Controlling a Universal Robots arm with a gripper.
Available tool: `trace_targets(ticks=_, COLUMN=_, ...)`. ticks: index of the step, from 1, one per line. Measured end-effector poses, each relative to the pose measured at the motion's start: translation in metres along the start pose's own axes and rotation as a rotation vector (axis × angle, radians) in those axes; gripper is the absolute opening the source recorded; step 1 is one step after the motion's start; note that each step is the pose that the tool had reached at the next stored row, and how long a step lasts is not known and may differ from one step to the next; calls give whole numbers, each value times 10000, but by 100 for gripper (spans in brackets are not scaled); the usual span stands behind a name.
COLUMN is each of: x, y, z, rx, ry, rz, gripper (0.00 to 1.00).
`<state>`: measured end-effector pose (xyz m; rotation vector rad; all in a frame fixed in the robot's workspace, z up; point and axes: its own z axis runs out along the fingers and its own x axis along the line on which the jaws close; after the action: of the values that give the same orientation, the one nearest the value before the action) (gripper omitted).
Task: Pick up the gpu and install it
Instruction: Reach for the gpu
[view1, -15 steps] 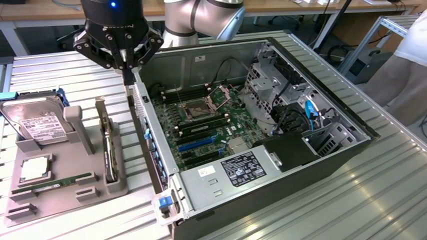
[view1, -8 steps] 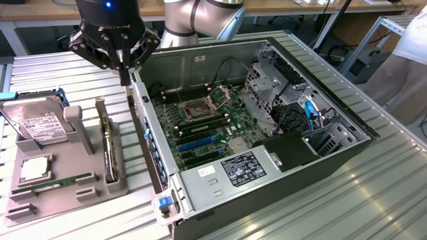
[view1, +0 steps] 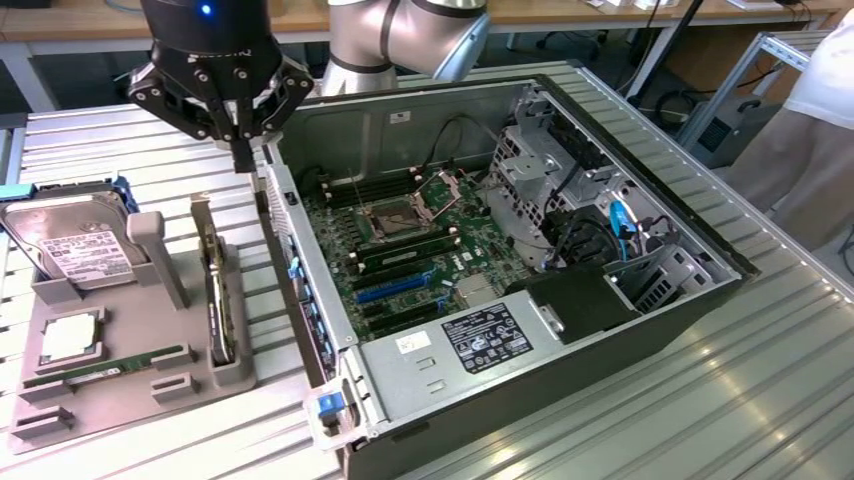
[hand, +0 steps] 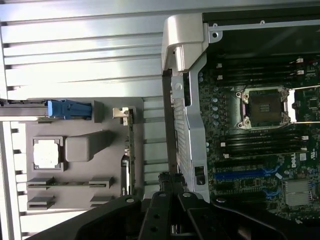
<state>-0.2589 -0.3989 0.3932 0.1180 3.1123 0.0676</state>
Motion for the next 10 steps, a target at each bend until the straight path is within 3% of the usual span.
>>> trace_targets(ticks=10, x=90, y=-7, z=-2, rx=0, ry=0, rz=0, gripper=11)
